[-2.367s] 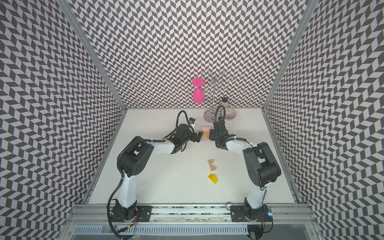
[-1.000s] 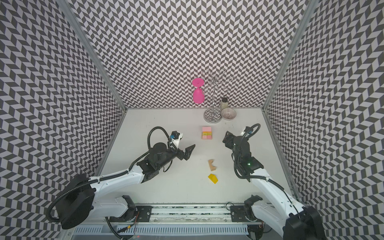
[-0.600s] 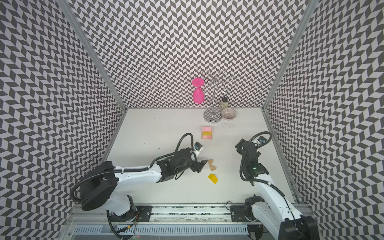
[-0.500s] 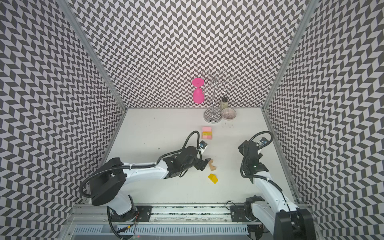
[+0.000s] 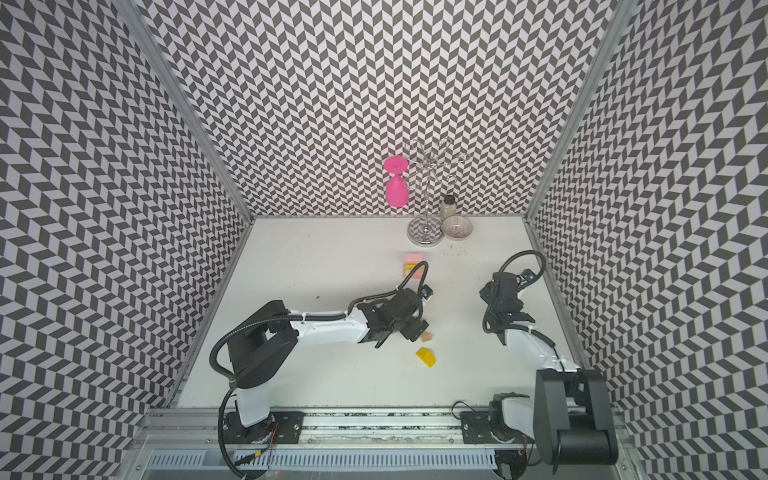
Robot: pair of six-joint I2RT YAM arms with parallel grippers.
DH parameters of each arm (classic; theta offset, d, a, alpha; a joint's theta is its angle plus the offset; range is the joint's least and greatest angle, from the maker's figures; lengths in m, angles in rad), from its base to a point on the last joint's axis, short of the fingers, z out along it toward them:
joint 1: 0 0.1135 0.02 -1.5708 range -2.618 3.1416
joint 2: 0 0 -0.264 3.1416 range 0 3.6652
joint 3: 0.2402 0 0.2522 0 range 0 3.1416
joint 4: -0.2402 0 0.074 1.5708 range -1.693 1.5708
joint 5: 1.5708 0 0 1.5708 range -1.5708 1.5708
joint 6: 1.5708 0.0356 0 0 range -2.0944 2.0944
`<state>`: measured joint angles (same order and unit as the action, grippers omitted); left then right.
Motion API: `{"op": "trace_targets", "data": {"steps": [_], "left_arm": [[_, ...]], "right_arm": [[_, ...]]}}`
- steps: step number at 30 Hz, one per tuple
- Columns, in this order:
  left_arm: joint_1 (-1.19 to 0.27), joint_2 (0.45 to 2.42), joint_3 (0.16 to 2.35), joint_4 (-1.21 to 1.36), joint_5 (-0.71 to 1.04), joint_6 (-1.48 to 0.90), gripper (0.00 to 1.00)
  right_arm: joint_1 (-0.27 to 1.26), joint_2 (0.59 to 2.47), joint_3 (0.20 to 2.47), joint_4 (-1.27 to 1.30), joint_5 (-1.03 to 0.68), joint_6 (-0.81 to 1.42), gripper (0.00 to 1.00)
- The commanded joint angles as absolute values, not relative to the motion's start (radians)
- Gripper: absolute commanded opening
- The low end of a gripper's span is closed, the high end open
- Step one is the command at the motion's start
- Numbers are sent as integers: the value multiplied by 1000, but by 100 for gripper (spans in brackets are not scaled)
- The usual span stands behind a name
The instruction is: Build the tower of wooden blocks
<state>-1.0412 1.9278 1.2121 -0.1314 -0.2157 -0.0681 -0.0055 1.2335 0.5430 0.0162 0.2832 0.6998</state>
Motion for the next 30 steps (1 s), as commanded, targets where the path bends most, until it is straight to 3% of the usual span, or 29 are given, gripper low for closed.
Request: {"op": "trace_targets", "data": {"steps": [1,9,19,22,27,30], "left_arm": [[-1051,1947,1250,-182,-211,-55,82],[-1054,1992,1280,-191,-219,-46,78],[-1054,2040,1325,-242,-238,-43,57],[-1054,2044,1327,-252,-233,-41,46],[-1051,2038,1309,-237,-270,-43,13],[-1045,2023,1294,-230,-288,-57,2]], "right_arm": [[-13,1233,558,46,268,695,68],[-14,1237,560,48,264,693,67],[-13,1264,582,28,255,690,64],[-13,1268,585,29,257,691,64],[-14,1269,589,24,252,690,63],[-12,1261,581,30,254,691,63]]}}
